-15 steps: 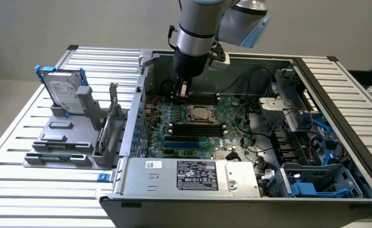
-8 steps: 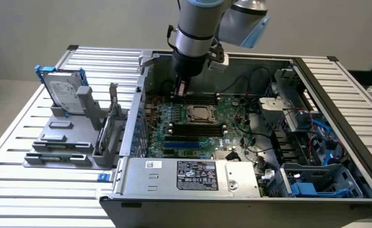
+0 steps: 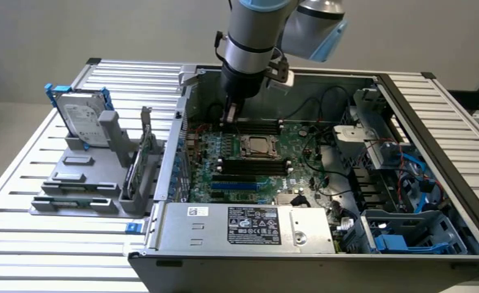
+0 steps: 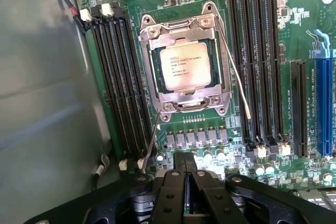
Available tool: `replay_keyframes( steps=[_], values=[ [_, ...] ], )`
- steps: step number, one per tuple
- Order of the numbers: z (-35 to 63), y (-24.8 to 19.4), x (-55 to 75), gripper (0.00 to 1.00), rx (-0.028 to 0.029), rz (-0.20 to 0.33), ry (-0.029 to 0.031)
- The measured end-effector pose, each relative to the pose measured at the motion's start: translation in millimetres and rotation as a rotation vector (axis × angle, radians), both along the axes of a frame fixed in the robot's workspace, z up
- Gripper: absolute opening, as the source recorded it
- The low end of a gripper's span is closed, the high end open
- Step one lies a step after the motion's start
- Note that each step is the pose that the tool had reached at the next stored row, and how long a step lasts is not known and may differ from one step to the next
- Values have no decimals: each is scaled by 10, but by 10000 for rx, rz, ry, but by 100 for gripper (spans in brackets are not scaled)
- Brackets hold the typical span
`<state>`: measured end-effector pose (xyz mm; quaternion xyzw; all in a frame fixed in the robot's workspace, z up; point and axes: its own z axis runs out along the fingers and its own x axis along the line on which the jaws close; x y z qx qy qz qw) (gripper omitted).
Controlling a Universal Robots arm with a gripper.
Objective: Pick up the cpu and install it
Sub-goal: 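Install the first cpu locking lever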
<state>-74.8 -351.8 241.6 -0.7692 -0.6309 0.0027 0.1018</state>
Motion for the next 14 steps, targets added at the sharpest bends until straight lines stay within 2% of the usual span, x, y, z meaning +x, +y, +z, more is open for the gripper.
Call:
replay_keyframes(
  steps=[6,14],
  values=[
    [0,0,-12,11,39,-512,112],
    [-1,0,-70,11,122,-878,211]
  ],
)
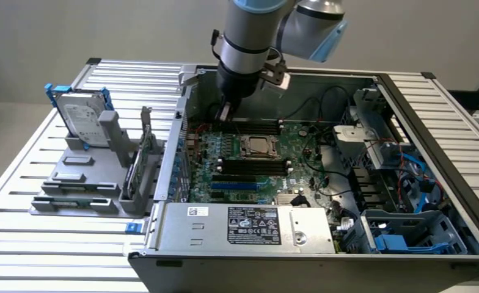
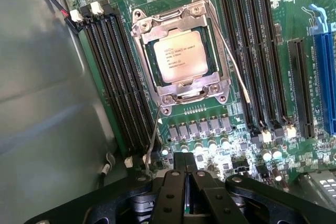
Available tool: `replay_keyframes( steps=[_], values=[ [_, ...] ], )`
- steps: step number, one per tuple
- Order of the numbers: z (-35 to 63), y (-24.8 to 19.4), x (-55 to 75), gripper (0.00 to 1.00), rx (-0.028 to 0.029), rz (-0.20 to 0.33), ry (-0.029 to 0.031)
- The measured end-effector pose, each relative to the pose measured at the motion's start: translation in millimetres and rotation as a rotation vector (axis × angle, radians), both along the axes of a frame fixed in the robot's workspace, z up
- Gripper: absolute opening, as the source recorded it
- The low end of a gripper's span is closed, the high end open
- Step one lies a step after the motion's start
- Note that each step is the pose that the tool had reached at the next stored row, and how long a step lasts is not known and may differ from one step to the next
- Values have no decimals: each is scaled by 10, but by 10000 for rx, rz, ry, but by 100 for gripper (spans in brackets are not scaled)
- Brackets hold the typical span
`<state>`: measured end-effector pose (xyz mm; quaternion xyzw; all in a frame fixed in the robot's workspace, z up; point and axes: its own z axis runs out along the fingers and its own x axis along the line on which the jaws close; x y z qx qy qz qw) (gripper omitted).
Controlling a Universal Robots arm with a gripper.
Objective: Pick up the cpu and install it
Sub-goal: 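Install the first cpu locking lever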
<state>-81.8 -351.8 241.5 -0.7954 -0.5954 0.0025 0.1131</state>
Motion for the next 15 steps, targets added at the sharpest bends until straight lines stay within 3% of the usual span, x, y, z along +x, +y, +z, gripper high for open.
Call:
replay_keyframes(
  steps=[3,10,13,15],
  values=[
    [0,0,-18,11,63,-128,47],
    [0,0,-51,11,307,-467,144],
    [0,0,-63,11,442,-620,170],
    [0,0,-71,11,575,-733,174]
  ],
)
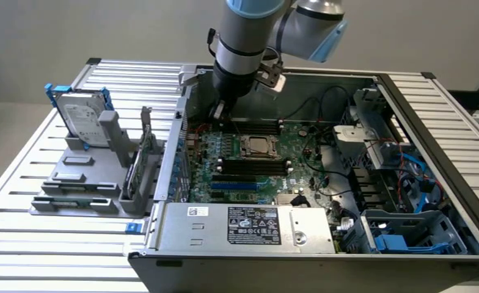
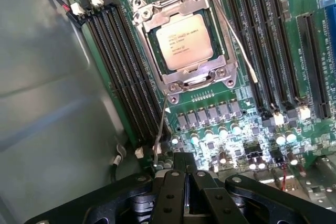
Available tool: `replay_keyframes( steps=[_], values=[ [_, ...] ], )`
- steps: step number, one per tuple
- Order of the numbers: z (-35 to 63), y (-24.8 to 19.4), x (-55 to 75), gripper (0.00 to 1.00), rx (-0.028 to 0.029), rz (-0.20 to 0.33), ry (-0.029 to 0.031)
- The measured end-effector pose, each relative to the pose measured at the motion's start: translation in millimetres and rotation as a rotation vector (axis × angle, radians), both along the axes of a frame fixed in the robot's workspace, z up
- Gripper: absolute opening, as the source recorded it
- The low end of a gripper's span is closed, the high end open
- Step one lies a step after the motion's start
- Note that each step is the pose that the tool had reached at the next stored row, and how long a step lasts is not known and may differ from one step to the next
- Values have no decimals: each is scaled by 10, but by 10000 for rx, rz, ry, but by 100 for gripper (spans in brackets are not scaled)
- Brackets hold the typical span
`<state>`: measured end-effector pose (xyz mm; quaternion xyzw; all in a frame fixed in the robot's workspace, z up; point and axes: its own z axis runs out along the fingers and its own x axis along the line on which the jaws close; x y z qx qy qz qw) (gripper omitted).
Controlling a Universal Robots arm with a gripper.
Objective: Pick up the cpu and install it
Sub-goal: 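Install the first cpu locking lever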
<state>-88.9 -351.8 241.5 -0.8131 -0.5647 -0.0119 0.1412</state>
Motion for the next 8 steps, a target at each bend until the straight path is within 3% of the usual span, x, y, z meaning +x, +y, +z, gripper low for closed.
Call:
replay_keyframes(
  steps=[6,8],
  values=[
    [0,0,-14,11,527,-464,-1],
    [0,0,-15,11,630,-690,-5]
  ],
)
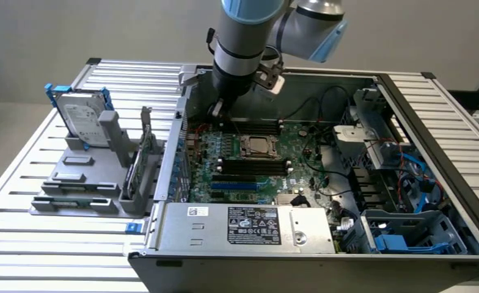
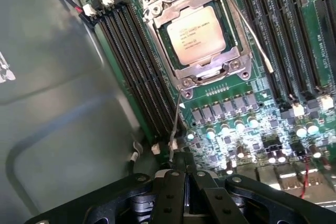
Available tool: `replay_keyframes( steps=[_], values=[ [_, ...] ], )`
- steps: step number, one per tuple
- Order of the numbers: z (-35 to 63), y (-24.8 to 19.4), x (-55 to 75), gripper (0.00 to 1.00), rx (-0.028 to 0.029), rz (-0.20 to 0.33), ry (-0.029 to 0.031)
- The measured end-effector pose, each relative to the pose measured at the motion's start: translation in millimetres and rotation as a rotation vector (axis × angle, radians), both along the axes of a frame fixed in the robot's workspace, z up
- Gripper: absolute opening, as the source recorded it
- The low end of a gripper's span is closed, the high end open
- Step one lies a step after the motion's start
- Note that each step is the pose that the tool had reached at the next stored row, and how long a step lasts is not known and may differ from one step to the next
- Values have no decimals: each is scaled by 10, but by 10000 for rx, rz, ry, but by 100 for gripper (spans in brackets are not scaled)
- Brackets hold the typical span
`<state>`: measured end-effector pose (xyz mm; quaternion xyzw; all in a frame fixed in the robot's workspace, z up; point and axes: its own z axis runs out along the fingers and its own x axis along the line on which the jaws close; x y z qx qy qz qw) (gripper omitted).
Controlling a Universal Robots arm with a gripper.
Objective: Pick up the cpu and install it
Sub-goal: 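Install the first cpu locking lever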
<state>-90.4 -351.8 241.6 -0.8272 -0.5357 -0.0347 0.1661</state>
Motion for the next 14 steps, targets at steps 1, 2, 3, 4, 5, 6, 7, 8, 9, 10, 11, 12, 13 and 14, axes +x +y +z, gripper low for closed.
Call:
replay_keyframes(
  steps=[1,2,3,4,5,6,7,8,9,10,11,12,13,14],
  values=[
    [0,0,0,11,29,-128,1],
    [-1,0,0,11,49,-272,1],
    [-1,0,0,11,61,-404,0],
    [-1,0,1,11,69,-560,-1],
    [-1,0,1,11,71,-699,-4],
    [-1,0,0,11,71,-837,-11],
    [-1,0,0,11,73,-964,-24],
    [-2,0,1,11,74,-1083,-39],
    [-2,0,0,11,74,-1198,-56],
    [-2,0,1,11,76,-1306,-78],
    [-2,1,1,11,78,-1417,-109],
    [-2,1,0,11,79,-1511,-143],
    [-2,1,1,11,82,-1594,-185],
    [-2,2,1,11,86,-1675,-244]
  ],
)
